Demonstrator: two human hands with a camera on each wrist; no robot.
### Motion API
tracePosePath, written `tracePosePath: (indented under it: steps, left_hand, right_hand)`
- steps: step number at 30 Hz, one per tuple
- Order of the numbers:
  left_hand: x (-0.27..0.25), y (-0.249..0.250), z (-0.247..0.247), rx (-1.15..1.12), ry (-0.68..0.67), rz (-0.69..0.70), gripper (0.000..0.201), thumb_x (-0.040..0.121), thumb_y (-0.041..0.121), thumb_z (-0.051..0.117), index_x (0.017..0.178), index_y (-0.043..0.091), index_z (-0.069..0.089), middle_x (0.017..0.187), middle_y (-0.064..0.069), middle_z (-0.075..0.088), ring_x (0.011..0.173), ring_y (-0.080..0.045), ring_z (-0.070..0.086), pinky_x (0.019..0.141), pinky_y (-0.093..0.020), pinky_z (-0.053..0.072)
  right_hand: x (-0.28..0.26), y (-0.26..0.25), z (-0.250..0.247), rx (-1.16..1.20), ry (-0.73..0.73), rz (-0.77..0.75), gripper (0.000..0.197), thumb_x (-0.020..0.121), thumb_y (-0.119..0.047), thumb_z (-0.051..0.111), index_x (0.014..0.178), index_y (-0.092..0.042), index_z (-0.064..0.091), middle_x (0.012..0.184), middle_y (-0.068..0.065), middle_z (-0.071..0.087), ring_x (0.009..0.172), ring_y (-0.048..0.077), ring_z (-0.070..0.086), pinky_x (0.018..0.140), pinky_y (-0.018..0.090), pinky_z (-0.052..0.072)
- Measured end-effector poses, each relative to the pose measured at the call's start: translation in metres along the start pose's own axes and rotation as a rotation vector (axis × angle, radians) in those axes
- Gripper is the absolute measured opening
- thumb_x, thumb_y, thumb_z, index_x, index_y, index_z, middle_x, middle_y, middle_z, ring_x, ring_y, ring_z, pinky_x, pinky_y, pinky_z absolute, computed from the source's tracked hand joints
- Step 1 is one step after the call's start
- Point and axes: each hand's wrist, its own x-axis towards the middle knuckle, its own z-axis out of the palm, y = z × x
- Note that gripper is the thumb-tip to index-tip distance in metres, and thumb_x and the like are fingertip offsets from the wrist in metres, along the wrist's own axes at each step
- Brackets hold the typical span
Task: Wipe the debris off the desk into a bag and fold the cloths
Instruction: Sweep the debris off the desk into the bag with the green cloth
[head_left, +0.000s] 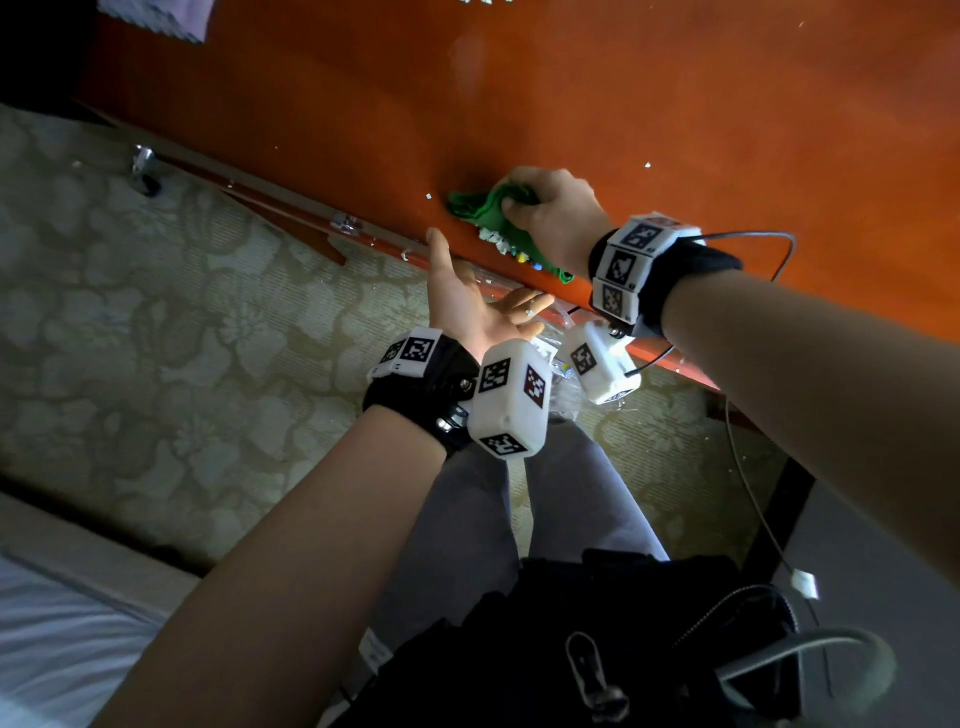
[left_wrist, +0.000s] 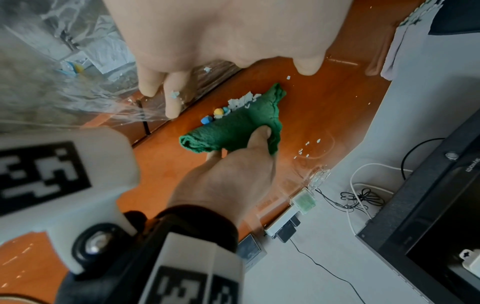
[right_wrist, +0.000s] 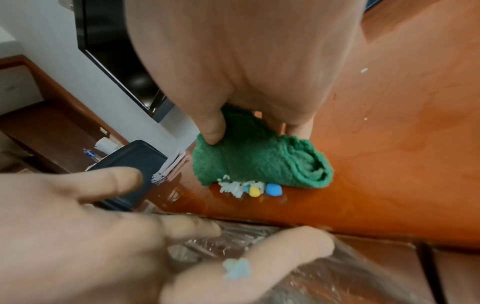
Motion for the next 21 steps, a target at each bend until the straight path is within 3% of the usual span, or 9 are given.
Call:
tracePosePath:
  steps: [3,8,14,17,19,21]
  left_hand:
    - [-0.001,-0.001,-0.001,-0.011,0.002,0.001,0.055,0.085,0.081,0.037,0.100,0.029,0.047,0.096,-0.019,0.059,0.115,-0.052,0.059,0.097,-0.053,0.038]
    - [0.002,-0.002,-0.004,-0.016,0.015,0.022,0.059,0.088,0.078,0.034,0.123,0.030,0.036,0.095,-0.019,0.054,0.112,-0.053,0.059,0.108,-0.062,0.032]
    - [0.005,-0.001,-0.007,-0.019,-0.003,-0.018,0.057,0.088,0.079,0.030,0.111,0.028,0.040,0.096,-0.024,0.055,0.114,-0.055,0.058,0.107,-0.060,0.034]
    - [0.006,-0.001,-0.009,-0.015,-0.009,-0.013,0.057,0.086,0.081,0.033,0.111,0.031,0.043,0.106,-0.027,0.054,0.108,-0.054,0.061,0.104,-0.061,0.035]
    - [0.006,-0.002,-0.009,-0.031,-0.016,-0.011,0.060,0.084,0.081,0.035,0.120,0.034,0.045,0.114,-0.028,0.053,0.104,-0.053,0.063,0.102,-0.062,0.036]
    - [0.007,-0.002,-0.008,-0.048,-0.024,-0.010,0.062,0.083,0.082,0.036,0.124,0.035,0.045,0.118,-0.028,0.051,0.105,-0.054,0.062,0.099,-0.060,0.039]
  right_hand:
    - [-0.002,0.002,0.005,-0.044,-0.024,-0.006,0.021,0.097,-0.020,0.047,0.108,-0.023,0.063,0.091,0.004,0.068,0.080,0.024,0.065,0.076,0.036,0.056]
    - [-0.002,0.003,0.008,-0.091,-0.060,-0.034,0.023,0.097,-0.019,0.047,0.112,-0.022,0.063,0.092,0.005,0.066,0.074,0.020,0.059,0.071,0.032,0.051]
    - [-0.001,0.004,0.009,-0.108,-0.092,-0.049,0.023,0.098,-0.018,0.047,0.115,-0.018,0.062,0.092,0.007,0.065,0.065,0.016,0.054,0.052,0.018,0.041]
    - [0.000,0.004,0.006,-0.070,-0.050,-0.048,0.022,0.098,-0.018,0.047,0.114,-0.016,0.062,0.093,0.005,0.063,0.074,0.018,0.057,0.056,0.018,0.043]
    - [0.002,0.004,0.002,-0.022,0.024,-0.034,0.023,0.097,-0.020,0.048,0.115,-0.016,0.061,0.098,0.006,0.064,0.083,0.019,0.058,0.063,0.023,0.044]
    - [0.004,0.004,-0.005,0.043,0.116,-0.002,0.027,0.097,-0.023,0.049,0.121,-0.018,0.059,0.105,0.006,0.062,0.091,0.019,0.057,0.070,0.020,0.041]
